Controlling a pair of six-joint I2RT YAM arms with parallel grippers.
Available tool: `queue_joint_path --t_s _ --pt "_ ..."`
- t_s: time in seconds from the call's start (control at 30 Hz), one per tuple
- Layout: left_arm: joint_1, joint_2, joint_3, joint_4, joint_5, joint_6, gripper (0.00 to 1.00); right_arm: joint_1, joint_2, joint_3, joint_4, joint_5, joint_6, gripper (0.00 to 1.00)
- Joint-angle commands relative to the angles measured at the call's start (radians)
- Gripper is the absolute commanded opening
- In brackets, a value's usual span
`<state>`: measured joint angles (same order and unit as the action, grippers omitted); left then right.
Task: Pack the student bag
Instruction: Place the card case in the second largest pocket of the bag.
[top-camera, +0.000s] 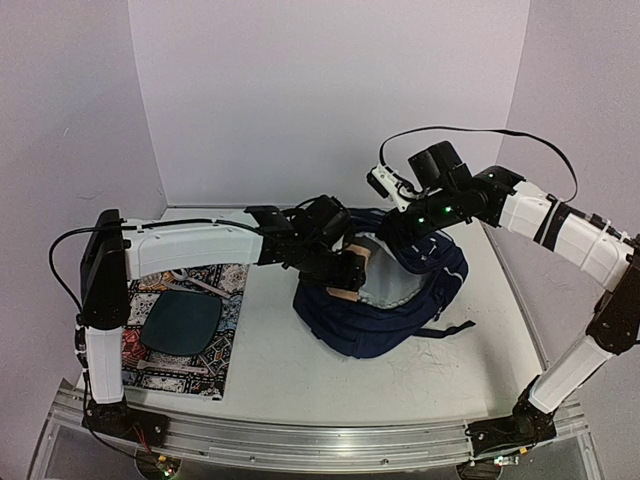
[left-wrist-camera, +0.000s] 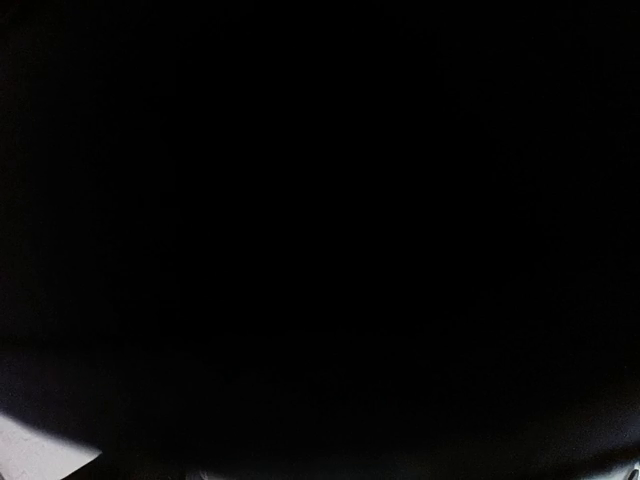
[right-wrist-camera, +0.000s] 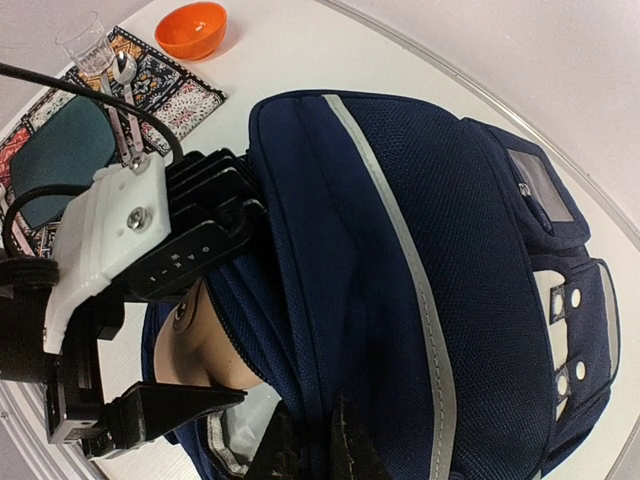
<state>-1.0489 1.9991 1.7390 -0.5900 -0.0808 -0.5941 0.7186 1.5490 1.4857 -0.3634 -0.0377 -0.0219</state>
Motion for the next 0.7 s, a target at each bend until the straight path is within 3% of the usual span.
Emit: queue_joint_path --t_s 0.0,0.33,0.67 --pt "-0.002 -0.010 0.071 -0.026 -0.010 0.032 0.75 0.008 -0.061 0.071 0.176 -0.054 0.037 0.00" --pt "0.000 0.123 0.242 -0.047 -0.028 0.052 0.80 0.008 -0.065 0.066 0.191 -0.065 0.060 0.00" --pt "0.000 0.100 0.284 0.046 -0.136 0.052 0.90 0.009 -0.087 0.023 0.214 -0.069 0.082 0.00"
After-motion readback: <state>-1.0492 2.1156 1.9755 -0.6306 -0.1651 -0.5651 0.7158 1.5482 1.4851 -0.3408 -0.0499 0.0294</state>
